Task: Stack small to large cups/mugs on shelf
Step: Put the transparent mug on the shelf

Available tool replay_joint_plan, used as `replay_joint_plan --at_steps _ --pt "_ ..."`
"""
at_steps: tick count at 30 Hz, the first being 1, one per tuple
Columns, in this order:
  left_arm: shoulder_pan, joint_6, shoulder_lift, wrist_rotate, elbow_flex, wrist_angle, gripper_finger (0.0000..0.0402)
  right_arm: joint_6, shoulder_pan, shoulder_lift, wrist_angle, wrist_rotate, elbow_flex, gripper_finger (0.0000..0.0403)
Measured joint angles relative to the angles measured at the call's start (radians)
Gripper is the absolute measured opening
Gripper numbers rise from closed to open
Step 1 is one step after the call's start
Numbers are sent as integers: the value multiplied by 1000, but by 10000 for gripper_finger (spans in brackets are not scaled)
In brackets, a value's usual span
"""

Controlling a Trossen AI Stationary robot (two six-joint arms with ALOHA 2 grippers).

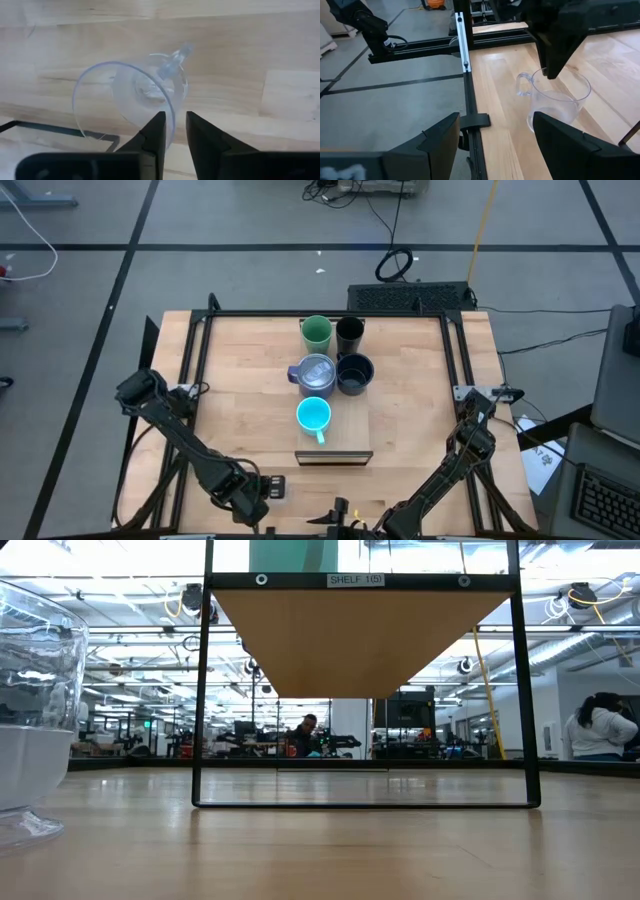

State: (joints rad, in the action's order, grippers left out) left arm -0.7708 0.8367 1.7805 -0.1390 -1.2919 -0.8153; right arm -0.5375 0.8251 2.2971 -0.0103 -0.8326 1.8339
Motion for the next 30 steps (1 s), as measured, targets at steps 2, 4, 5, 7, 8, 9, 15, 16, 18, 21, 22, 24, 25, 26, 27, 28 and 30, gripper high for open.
replay_joint_plan --at_steps 2,4,5,7,8,9,15,16,18,21,22,24,25,26,27,28,30 --pt "0 8 8 0 0 5 76 0 0 0 0 0 0 244" --pt "-1 6 10 0 0 5 76 0 0 0 0 0 0 244" --pt "-1 0 8 0 0 6 75 0 0 0 0 0 0 244" --pt "-1 -8 7 -10 0 5 69 0 0 0 0 0 0 244" --pt "-1 -15 8 -13 0 5 63 0 0 0 0 0 0 244" --pt "-1 -22 8 -14 0 5 55 0 0 0 0 0 0 244" --pt "-1 -73 8 -16 -2 5 7 2 0 0 0 0 0 244" --pt "-1 -82 8 -17 -2 5 8 1 0 0 0 0 0 244" --pt "-3 -111 8 -17 -2 5 14 1 0 0 0 0 0 244" --pt "-4 -191 7 -17 -6 1 8 1 0 0 0 0 0 244" --pt "-4 -236 6 -15 -13 -3 6 3 0 0 0 0 0 244" --pt "-4 -335 5 -12 -37 -9 6 15 0 0 -1 -5 0 244" --pt "-4 -392 5 -12 -50 -19 7 28 0 0 -3 -9 0 244" --pt "-7 -453 4 -14 -63 -29 7 42 -1 0 -11 -21 0 244" --pt "-10 -513 4 -17 -76 -37 5 59 -1 0 -17 -36 0 244" --pt "-13 -574 4 -21 -89 -43 4 78 -2 0 -26 -49 0 244" --pt "-24 -711 4 -43 -115 -60 4 113 -5 0 -39 -86 0 244"
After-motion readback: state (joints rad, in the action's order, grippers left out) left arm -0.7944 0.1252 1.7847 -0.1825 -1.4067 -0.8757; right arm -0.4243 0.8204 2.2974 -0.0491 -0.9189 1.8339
